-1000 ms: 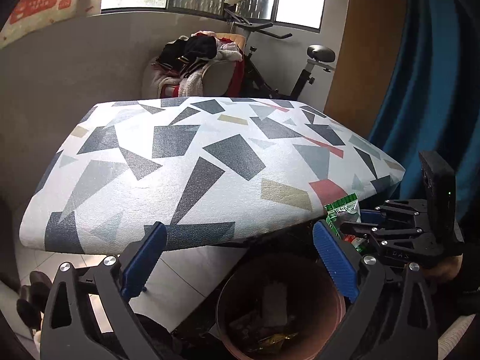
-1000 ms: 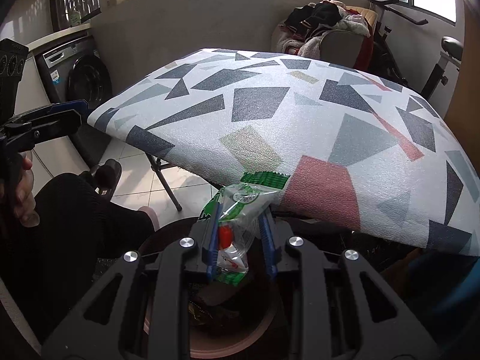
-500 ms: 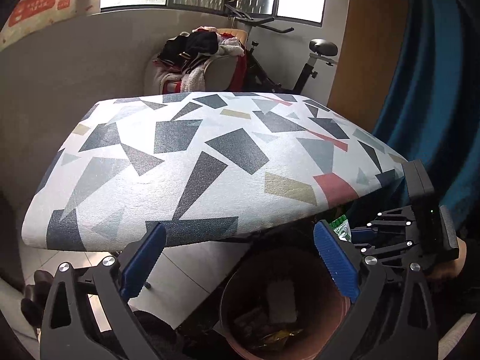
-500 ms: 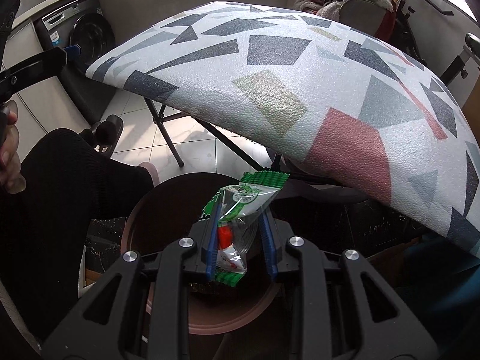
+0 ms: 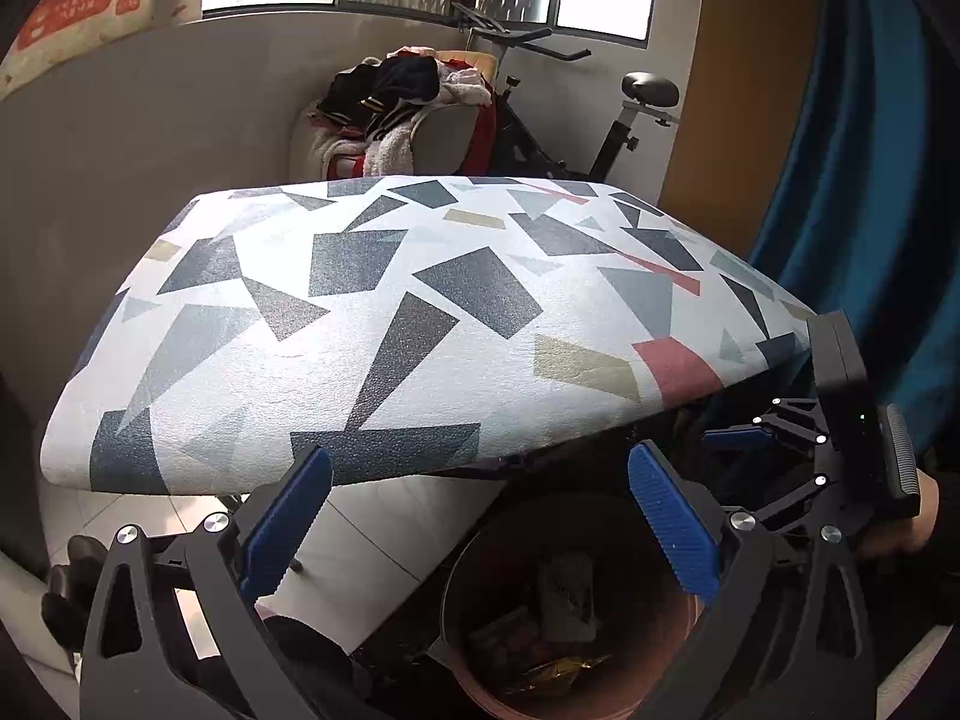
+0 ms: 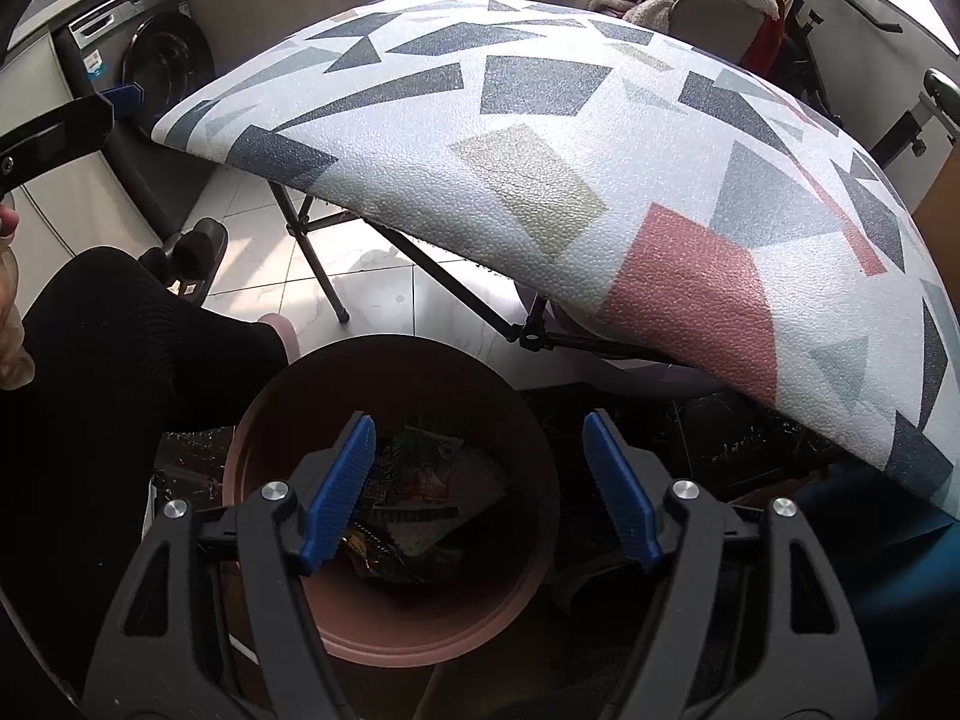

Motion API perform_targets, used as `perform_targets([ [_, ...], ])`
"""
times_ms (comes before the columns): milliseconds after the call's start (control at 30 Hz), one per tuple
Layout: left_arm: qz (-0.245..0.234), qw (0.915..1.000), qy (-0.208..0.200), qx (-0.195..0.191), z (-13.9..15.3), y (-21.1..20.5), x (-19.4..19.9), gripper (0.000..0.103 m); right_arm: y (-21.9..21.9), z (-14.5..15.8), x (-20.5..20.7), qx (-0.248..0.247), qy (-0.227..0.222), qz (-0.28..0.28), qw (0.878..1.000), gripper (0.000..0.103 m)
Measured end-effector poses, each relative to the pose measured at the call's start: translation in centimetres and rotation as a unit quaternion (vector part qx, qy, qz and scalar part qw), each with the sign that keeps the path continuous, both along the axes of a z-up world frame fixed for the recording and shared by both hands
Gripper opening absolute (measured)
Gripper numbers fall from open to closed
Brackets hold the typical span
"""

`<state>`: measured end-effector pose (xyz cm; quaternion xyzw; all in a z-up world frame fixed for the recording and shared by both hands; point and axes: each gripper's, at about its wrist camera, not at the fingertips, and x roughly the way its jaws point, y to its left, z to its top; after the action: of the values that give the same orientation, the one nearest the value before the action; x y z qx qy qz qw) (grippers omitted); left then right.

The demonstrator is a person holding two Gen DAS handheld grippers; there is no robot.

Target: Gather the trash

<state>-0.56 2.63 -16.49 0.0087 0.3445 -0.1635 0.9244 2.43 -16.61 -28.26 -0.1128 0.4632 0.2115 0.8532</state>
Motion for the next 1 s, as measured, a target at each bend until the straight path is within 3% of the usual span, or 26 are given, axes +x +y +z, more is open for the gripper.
perform_targets([
  [33, 0.0, 1.0, 0.0, 0.0, 0.0, 0.0, 0.0, 0.097, -0.2, 0.1, 0.1, 0.0, -0.004, -0.007, 1.0, 0.088],
  [133, 0.003, 1.0, -0.005, 0.003, 0.3, -0.1, 0.1, 0.097, -0.8, 0.7, 0.4, -0.004, -0.017, -0.033, 0.999, 0.093],
  [367, 0.023, 0.9989, -0.025, 0.034, 2.0, -0.6, 1.1, 0.097, -2.6, 4.3, 1.5, 0.026, -0.05, -0.085, 0.995, 0.097],
  [600, 0.053, 0.9941, -0.082, 0.047, 7.1, -0.7, 2.8, 0.097, -4.3, 11.5, 2.6, 0.051, -0.119, -0.113, 0.985, 0.097],
  [800, 0.071, 0.9846, -0.137, 0.082, 11.6, -1.8, 3.4, 0.097, -5.4, 16.9, 3.2, 0.069, -0.162, -0.135, 0.975, 0.097],
  [1000, 0.071, 0.9836, -0.151, 0.07, 14.8, -2.1, 3.8, 0.097, -6.2, 20.2, 3.1, 0.087, -0.187, -0.147, 0.967, 0.097],
])
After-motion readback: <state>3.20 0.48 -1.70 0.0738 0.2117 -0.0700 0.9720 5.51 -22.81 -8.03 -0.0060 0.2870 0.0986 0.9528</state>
